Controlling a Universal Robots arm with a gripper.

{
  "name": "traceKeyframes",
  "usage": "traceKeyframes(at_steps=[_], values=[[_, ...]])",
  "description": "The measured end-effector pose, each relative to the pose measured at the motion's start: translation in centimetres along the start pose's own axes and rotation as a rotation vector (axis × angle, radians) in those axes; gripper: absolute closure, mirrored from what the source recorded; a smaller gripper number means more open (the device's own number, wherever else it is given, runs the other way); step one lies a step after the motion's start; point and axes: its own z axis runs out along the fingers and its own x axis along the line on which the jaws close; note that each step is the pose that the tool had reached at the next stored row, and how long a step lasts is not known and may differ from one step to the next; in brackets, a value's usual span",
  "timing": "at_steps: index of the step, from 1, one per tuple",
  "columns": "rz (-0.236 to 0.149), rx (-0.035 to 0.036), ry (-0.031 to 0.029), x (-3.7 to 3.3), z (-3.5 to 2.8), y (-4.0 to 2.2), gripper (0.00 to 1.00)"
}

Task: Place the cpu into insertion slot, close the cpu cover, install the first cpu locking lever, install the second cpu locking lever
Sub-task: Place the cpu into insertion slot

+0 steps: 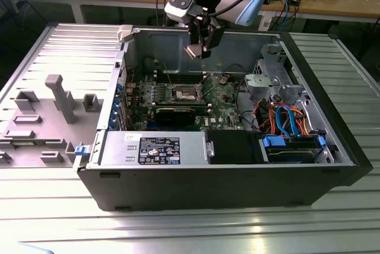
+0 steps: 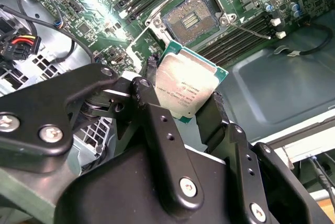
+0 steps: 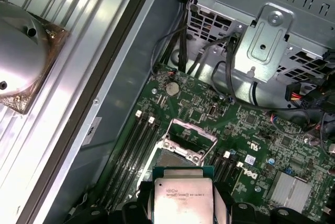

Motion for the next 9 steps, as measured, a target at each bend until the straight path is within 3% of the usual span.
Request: traceKeyframes(at_steps=[6,9], values=[[0.029,-0.0007,-0.0025,-0.01,0.54,-0.04,0.45],[0.068,-0.0018,-0.0056,-0.02,0.66,-0.05,0.45]])
